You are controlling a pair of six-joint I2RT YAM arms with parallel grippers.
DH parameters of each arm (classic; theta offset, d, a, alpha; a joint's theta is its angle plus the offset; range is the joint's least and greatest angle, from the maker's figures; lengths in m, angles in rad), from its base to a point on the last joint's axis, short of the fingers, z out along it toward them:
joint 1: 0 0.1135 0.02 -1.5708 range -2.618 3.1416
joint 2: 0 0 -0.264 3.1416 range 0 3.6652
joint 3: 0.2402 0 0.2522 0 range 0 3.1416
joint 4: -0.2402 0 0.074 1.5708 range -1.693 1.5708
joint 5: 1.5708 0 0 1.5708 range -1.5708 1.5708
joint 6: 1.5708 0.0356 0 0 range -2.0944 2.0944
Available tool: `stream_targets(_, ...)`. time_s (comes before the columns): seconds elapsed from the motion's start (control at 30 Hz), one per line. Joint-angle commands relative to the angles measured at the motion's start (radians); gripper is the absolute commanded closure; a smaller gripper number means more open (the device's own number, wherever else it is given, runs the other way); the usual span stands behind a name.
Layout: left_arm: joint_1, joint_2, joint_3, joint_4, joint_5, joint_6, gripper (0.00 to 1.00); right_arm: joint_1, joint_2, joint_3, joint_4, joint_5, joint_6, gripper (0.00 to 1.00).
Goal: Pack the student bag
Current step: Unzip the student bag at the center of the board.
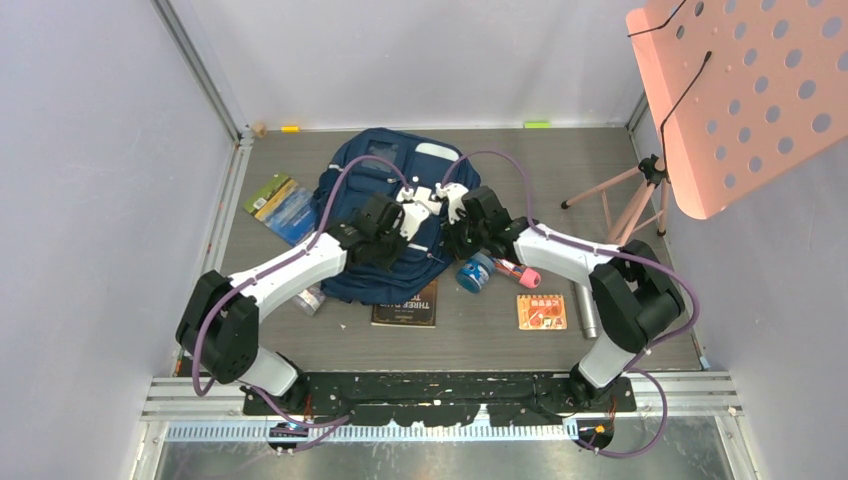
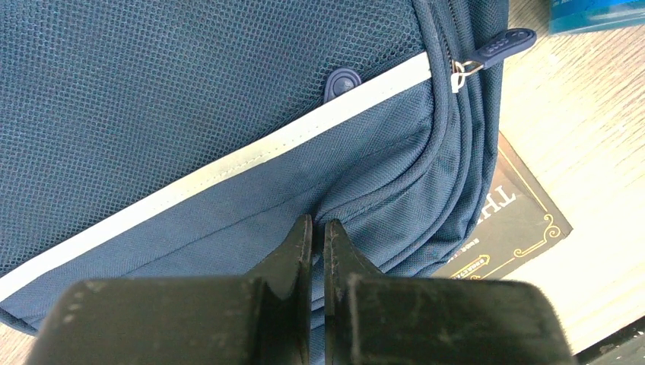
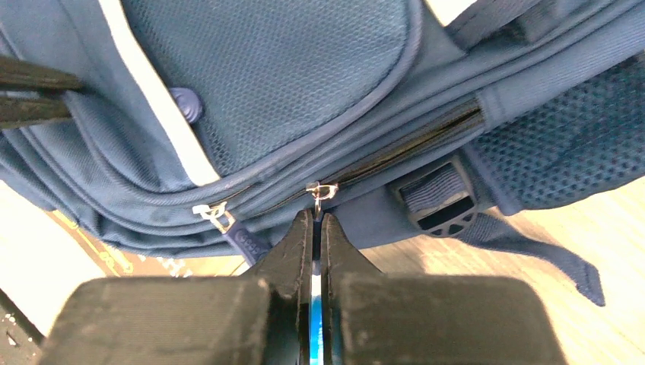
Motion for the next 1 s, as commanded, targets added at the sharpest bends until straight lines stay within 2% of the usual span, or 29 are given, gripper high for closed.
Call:
stream_targets(0.0, 0.006, -0.042, 0.033, 0.021, 0.012, -0.071, 1.0, 0.047, -0.086, -0.024, -0.005, 0.008, 0.03, 1.0)
stream_targets(0.13, 0.023, -0.046, 0.036, 0.025, 0.02, -0.099, 1.0, 0.086, -0.136, -0.054, 0.003, 0.03, 0.059, 0.99)
stream_targets(0.23, 0.039, -0.044, 0.041, 0.032, 0.08, -0.141, 1.0, 0.122, -0.184, -0.089, 0.028, 0.042, 0.11, 1.0)
stream_targets(0.5, 0.074, -0.047, 0.042, 0.052, 0.182, -0.205, 1.0, 0.23, -0.269, -0.18, 0.199, 0.119, 0.239, 0.99)
stream_targets(0.97, 0.095, -0.056, 0.043, 0.063, 0.235, -0.257, 1.0, 0.443, -0.245, -0.154, 0.324, 0.381, 0.293, 1.0)
